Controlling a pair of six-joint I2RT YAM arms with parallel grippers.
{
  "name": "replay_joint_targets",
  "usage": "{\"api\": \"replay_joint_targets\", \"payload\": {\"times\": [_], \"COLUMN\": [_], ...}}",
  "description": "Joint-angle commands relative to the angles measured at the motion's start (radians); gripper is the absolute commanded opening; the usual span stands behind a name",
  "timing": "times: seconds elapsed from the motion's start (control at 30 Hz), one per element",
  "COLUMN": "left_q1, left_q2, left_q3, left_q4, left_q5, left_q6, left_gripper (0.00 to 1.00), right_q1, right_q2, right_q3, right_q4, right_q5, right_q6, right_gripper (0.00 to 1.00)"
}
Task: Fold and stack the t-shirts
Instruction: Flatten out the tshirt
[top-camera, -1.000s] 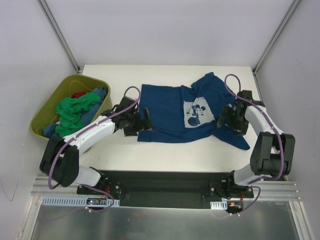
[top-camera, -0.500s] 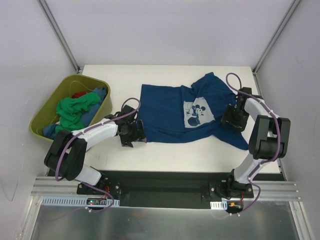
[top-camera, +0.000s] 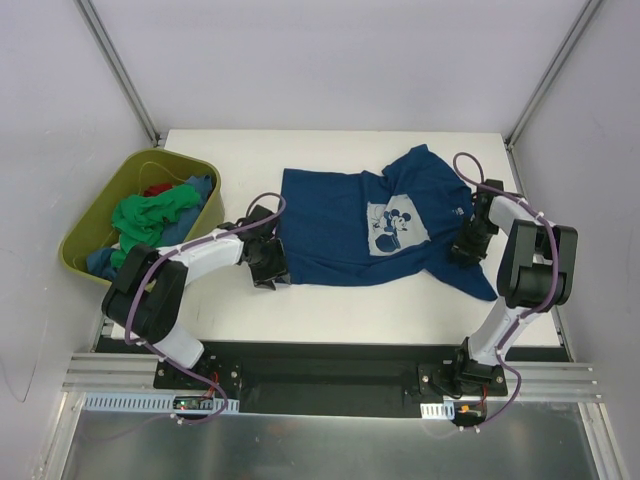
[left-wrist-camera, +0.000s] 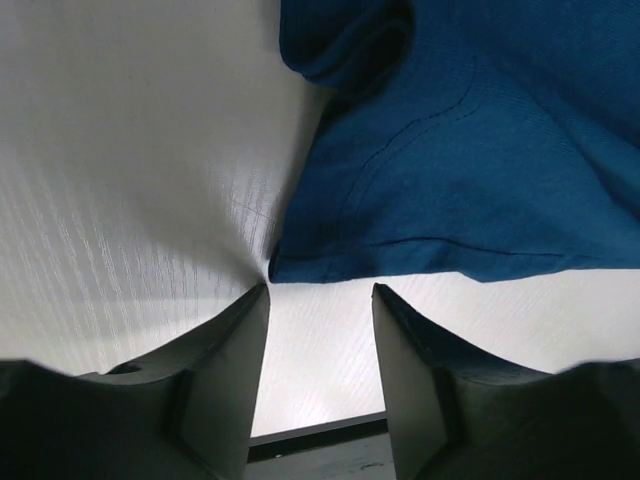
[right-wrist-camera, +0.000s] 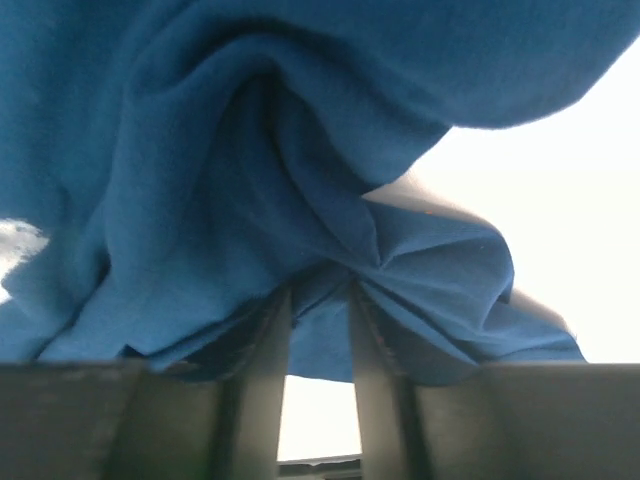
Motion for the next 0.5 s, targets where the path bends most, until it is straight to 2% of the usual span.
{"api": "replay_joint_targets", "payload": {"times": [0.0,0.13,0.2,0.23,0.47], "left_q1": [0.013,0.019,0.034,0.041,0.044], "left_q2": [0.056,0.097,0.12,0.122,0.011], "left_q3": [-0.004,0.028,0.04,0.045,0.002], "left_q4": [0.007,0.016,0.016,0.016,0.018], "left_q5": [-0.056,-0.081,-0.072,-0.064,-0.104], "left_q6": [-0.007,0.008,0.016,0.017,0.023], "left_gripper": [0.41,0.3,0.06,0.0,0.0], "right_q1": [-0.003,-0.002,-0.003,-0.003,0.009], "right_q2": [-0.045,-0.057,-0.068,-0.083,-0.252], "right_q3": [-0.051,-0.087,-0.091,-0.097,-0.149], "right_q4": [0.011,0.02,0.024,0.024,-0.064], "right_q5": [-0.019,-0.027,-0.04,-0.045,-0.005], "right_q6": [0.001,0.0,0.006,0.008,0.029], "right_gripper": [0.26,0.14,0.07,0.06,0.06]}}
